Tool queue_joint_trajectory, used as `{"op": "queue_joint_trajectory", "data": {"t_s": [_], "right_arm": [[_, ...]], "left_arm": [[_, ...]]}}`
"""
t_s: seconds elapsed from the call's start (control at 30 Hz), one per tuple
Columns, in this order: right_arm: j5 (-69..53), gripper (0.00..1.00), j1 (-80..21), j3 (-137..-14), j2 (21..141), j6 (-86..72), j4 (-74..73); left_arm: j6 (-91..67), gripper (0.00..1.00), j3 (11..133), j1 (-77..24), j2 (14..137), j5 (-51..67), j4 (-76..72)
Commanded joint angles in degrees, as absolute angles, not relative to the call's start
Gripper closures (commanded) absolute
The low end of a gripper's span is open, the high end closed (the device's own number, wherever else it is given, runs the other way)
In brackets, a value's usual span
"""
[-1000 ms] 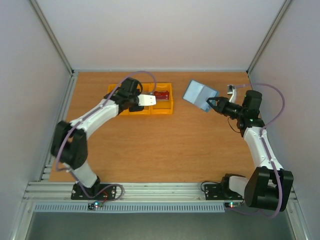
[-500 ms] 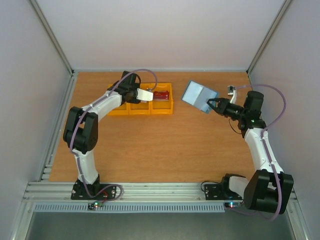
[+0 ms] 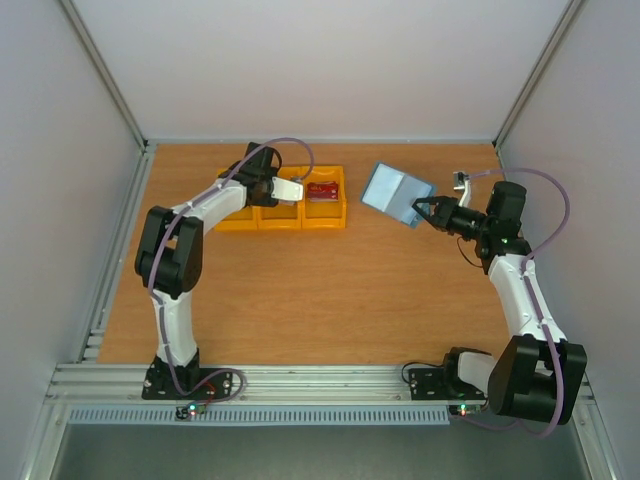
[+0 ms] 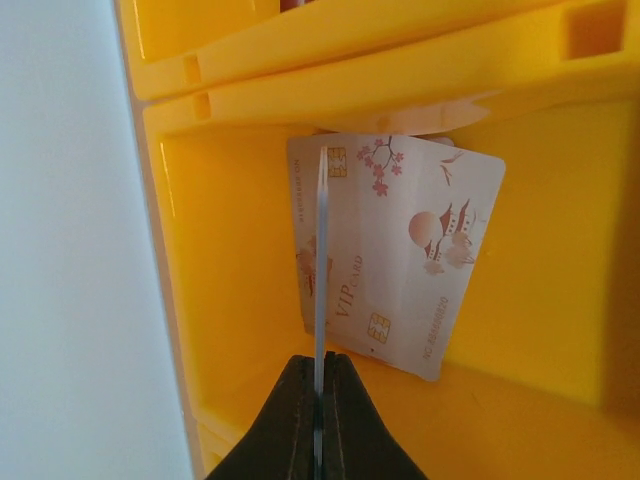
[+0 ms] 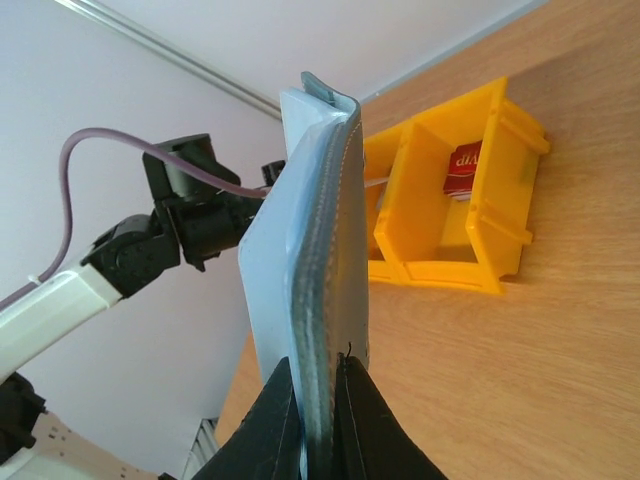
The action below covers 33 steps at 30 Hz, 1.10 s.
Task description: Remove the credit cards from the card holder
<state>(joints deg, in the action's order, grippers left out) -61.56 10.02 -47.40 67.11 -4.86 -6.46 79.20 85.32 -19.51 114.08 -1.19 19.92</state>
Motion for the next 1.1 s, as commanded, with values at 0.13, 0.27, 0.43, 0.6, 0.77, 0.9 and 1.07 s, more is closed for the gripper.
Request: {"op": "queue_joint_trajectory", "data": {"t_s": [0.13,0.27,0.43,0.6,0.77,0.9,1.07], "right_arm": [[-63.6,0.99,10.3,-48.4,65.9,-4.0,-4.8],[-63.9,0.99,10.3,-48.6,66.0,-4.0,-4.6],[-64.2,0.99,10.3,-48.4,65.8,-4.0,-4.3],[-64.5,0.99,10.3,-48.3,65.4,-4.0,-4.0],[-64.8,0.99,10.3,-48.0,65.1,-4.3,-3.4],[-65.2,0.99,10.2,-47.7,65.1,-5.1,-1.9],[-65.6,0.99,10.3,-47.3,64.7,-5.0,-1.8]], "left_arm": [[81.0,0.99,88.8,-19.7,118.9,-3.1,17.6],[80.0,0.66,89.7,-19.6,119.3,-2.1,18.1],[75.8,0.35,94.3,-19.5,119.0,1.6,25.2],[72.5,0.18,97.1,-19.0,116.6,10.0,35.1],[69.0,0.35,102.3,-18.3,114.5,21.3,46.6],[76.2,0.71,114.0,-18.5,122.2,23.0,70.4],[82.4,0.88,117.8,-18.7,128.0,17.4,77.5]]}}
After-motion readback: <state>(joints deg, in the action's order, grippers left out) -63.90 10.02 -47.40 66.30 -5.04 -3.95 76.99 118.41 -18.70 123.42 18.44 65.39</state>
